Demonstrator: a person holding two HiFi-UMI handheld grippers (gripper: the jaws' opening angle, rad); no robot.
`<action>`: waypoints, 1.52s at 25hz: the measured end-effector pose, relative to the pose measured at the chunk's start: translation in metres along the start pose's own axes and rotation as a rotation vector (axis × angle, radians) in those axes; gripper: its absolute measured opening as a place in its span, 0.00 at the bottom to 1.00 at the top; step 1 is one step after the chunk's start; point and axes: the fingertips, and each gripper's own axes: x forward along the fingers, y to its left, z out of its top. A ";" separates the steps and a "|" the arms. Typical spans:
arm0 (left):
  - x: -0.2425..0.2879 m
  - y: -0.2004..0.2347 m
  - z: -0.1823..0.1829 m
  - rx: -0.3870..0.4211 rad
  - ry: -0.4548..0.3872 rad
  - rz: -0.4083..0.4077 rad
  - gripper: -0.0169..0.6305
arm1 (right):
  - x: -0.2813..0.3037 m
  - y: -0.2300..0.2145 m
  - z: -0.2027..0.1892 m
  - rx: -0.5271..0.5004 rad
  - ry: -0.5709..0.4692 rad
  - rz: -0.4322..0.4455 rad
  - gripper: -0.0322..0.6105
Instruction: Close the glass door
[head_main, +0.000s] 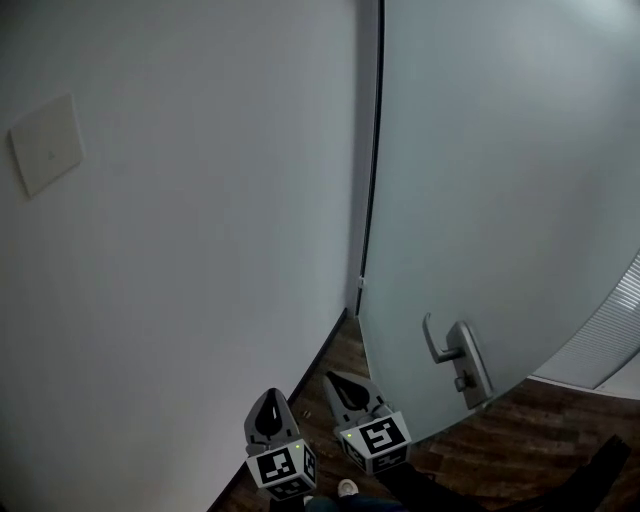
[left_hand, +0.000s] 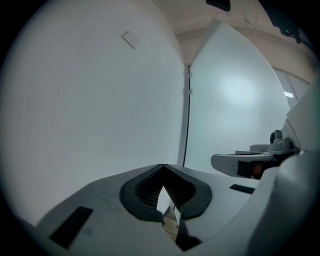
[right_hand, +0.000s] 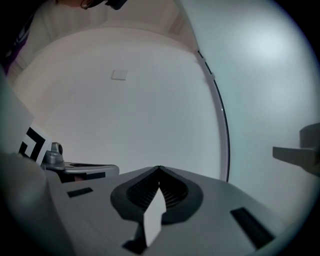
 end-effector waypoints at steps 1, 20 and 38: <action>0.006 -0.009 0.001 0.004 0.002 -0.026 0.03 | -0.003 -0.010 0.001 0.006 -0.002 -0.028 0.04; 0.101 -0.130 0.019 0.063 0.031 -0.556 0.03 | -0.032 -0.099 0.010 0.036 -0.050 -0.485 0.04; 0.068 -0.239 -0.011 0.095 0.110 -0.950 0.03 | -0.133 -0.128 -0.016 0.097 -0.039 -0.875 0.04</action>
